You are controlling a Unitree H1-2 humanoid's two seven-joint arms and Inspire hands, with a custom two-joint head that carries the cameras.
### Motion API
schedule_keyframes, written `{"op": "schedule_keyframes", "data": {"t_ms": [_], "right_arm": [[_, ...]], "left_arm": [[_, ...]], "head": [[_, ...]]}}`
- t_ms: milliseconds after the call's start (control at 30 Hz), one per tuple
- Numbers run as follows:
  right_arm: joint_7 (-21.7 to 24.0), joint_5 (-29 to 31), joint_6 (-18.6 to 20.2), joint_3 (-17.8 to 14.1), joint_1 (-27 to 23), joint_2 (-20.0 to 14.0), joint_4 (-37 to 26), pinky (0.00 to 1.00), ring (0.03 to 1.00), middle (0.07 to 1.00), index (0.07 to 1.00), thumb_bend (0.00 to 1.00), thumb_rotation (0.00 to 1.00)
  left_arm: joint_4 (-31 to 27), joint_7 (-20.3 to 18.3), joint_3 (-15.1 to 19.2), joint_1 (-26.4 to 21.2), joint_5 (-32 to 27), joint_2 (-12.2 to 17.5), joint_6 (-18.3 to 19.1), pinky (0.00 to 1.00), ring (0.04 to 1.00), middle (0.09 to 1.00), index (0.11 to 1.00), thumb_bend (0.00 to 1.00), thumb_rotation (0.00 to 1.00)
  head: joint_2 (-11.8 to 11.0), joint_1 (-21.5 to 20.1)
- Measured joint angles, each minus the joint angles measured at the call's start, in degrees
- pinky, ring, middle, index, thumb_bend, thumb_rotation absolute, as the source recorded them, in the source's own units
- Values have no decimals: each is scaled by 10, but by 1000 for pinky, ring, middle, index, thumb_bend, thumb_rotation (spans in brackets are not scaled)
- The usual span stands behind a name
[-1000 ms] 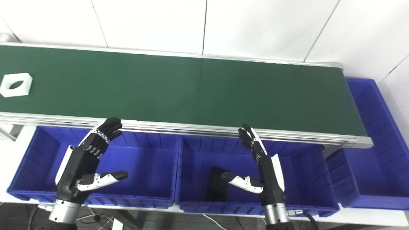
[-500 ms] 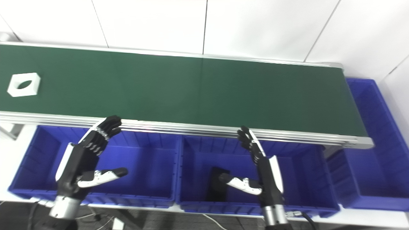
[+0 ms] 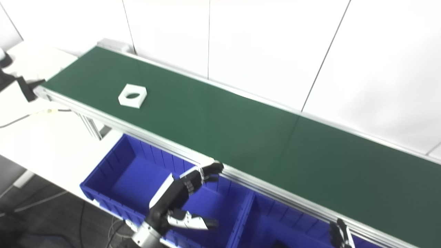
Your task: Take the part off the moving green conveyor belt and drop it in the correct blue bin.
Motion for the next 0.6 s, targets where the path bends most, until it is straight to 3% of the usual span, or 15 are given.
{"op": "schedule_keyframes", "data": {"t_ms": [67,167,233,367,600], "right_arm": [[3,0,0,0,0,0,0,878,890,901,947,784,452],[3,-2,0,1,-1,1,0,855,867,877,918,787,429],[3,-5,0,5,-2,2,3,847,855,863,902,797,416],[-4,-12,-1,8,-2,6,13,841,855,857,891,821,410],[-14,-20,-1,14,0,3,17,852,859,860,896,825,409]], "left_arm": [[0,5,-1,3,4,2,0,836,871,869,840,808,216],[5,10,-2,5,5,5,-1,844,878,874,843,796,200],[11,10,-5,5,4,7,-1,844,878,872,838,793,186],[18,11,-10,3,1,8,-1,835,872,866,829,791,169],[27,13,-11,0,0,13,-1,827,861,855,816,808,171]], "head": [[0,0],[-32,-33],[-40,-36],[-77,-41],[-94,-43]]}}
